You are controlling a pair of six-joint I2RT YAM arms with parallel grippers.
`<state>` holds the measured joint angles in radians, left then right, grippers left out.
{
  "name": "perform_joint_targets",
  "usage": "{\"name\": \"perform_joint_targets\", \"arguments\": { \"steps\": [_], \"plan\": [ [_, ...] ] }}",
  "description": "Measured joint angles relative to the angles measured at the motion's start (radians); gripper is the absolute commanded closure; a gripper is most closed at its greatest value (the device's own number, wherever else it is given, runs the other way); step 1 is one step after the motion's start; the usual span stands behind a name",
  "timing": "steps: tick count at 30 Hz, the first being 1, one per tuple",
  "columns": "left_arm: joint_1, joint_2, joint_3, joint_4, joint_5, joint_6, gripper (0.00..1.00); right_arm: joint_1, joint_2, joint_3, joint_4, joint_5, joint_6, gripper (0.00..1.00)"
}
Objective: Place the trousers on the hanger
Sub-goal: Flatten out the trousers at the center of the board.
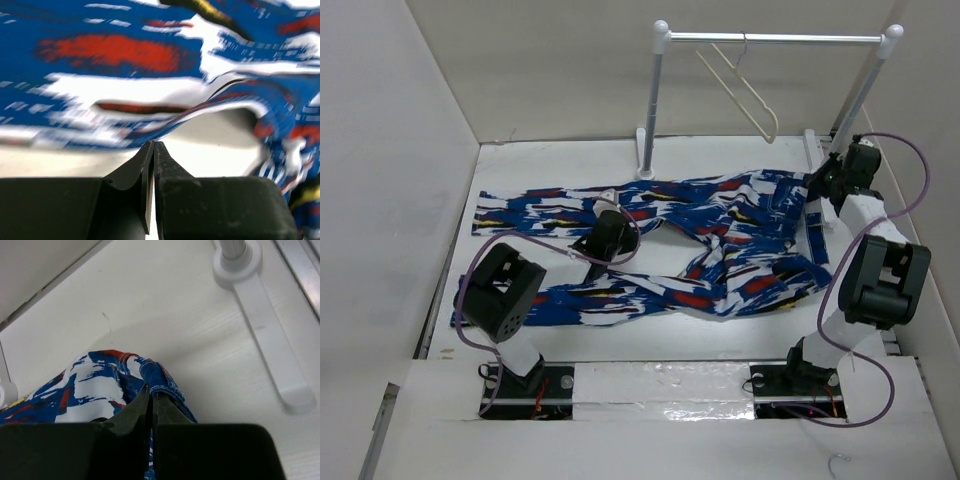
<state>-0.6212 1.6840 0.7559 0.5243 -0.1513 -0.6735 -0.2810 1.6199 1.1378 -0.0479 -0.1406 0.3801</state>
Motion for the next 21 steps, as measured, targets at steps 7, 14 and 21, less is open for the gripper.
{"name": "perform_joint_targets", "arguments": {
  "steps": [7,14,21],
  "plan": [
    [0.000,-0.142,-0.076,-0.040,-0.051,0.010,0.73,-0.044,0.120,0.117,-0.024,0.013,0.010,0.24],
    [-0.008,-0.257,-0.106,-0.087,-0.073,0.031,0.40,0.080,-0.114,-0.033,-0.050,0.151,0.015,0.52],
    [-0.060,-0.214,-0.099,-0.093,0.024,0.052,0.49,0.359,-0.510,-0.417,0.039,0.095,0.016,1.00]
  ]
}}
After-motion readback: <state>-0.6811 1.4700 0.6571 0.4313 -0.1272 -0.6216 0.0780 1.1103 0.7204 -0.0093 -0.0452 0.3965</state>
